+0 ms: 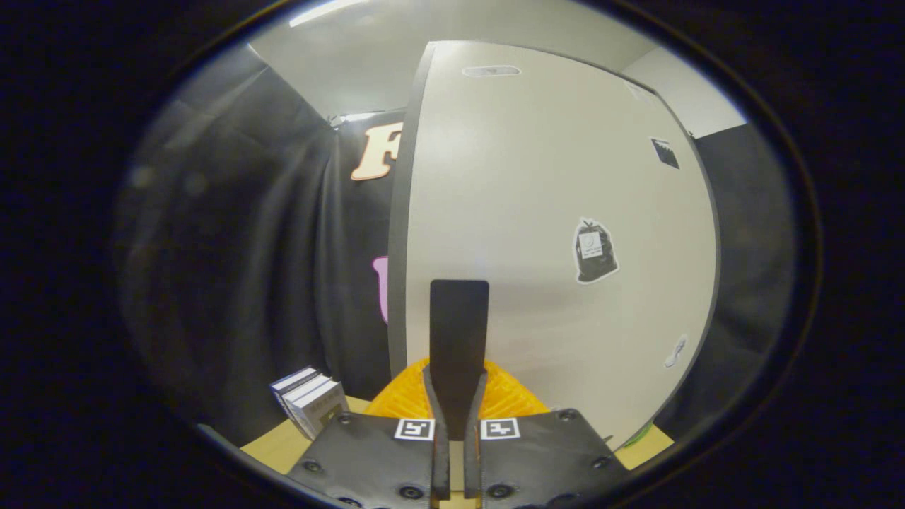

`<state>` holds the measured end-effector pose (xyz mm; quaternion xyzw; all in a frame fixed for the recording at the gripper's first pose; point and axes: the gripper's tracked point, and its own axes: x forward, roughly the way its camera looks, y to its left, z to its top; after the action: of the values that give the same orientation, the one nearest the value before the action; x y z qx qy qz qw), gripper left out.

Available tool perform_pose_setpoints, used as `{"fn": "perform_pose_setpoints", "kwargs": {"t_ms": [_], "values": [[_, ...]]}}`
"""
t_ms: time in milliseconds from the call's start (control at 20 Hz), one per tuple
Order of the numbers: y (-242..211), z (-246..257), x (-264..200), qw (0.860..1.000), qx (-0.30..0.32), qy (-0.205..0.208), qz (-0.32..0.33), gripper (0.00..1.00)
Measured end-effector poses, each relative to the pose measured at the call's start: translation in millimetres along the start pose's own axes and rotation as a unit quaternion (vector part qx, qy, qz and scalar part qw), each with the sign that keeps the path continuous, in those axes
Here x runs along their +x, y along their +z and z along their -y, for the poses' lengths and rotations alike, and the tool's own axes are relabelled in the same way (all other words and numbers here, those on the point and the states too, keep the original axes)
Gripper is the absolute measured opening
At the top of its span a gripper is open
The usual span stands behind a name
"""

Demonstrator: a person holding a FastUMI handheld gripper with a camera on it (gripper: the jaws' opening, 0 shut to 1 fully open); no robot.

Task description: Open the shoe cabinet door, grab the shoes and put them into the shoe cabinet, then close the shoe cabinet door.

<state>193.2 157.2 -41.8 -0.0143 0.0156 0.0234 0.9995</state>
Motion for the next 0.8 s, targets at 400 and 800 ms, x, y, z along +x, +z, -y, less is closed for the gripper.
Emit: {"fn": "perform_pose_setpoints", "kwargs": {"t_ms": [400,800], "values": [[4.7,1.4,-28.2,0.998,0.01,0.055,-0.002,0.09],[14.4,20.9,-78.4,0.996,0.007,0.093,-0.008,0.09]]}}
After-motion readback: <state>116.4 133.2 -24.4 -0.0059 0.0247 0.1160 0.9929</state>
